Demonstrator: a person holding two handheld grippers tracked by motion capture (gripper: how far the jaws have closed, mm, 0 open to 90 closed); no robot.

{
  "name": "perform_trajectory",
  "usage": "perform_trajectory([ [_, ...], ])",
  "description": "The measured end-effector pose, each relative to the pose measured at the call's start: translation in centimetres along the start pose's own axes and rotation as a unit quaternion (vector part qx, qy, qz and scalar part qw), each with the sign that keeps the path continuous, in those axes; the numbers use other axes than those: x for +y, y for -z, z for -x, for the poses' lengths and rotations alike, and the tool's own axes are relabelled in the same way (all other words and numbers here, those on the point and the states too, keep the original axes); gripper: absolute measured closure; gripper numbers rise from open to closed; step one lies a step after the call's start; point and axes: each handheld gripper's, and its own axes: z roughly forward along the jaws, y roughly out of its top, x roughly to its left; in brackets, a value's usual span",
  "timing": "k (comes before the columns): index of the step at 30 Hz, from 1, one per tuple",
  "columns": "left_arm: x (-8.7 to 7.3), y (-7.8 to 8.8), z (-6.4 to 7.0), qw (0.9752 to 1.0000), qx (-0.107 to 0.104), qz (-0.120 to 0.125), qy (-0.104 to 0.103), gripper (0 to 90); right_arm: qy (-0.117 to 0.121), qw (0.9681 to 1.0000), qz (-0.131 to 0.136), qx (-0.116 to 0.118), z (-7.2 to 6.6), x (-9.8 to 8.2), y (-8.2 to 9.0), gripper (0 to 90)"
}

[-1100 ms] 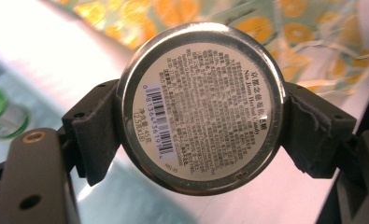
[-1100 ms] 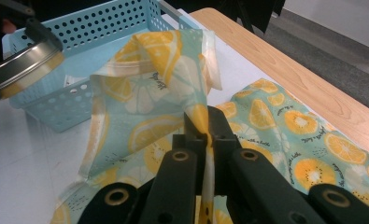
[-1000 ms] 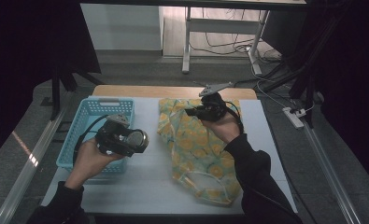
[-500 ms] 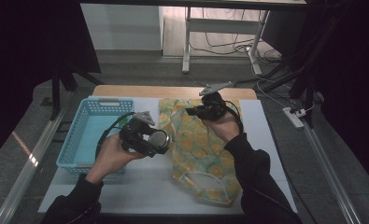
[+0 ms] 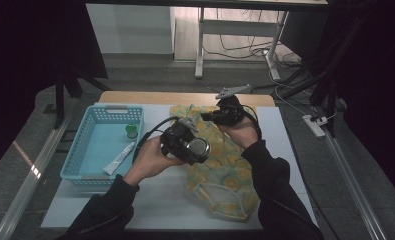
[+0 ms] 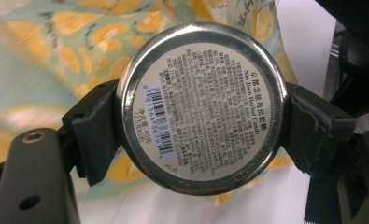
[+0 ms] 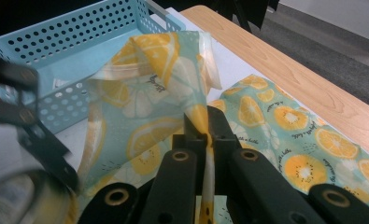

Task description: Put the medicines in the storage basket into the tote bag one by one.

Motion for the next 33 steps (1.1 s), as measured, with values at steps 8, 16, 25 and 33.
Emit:
perform_trajectory([
  [8,1.0,-3.1,-1.0,1.0000,-0.004,0.001,0.005,21.0,-0.002,1.0000,-0.002,-0.002,0.4,0.1,0.0,90.0],
  [16,0.6,-5.8,-2.5,1.0000,0.002,0.004,0.007,20.9,-0.015,0.9999,-0.001,-0.007,1.4,-0.3,0.0,90.0],
  [25,0.3,-8.4,-3.7,0.9996,0.029,-0.002,0.008,20.9,-0.021,0.9997,-0.004,-0.015,1.8,-0.4,-0.5,90.0],
  [33,-0.1,-10.7,-4.9,0.9989,0.044,-0.013,0.012,20.9,-0.030,0.9992,-0.011,-0.025,2.6,-0.9,-1.0,90.0],
])
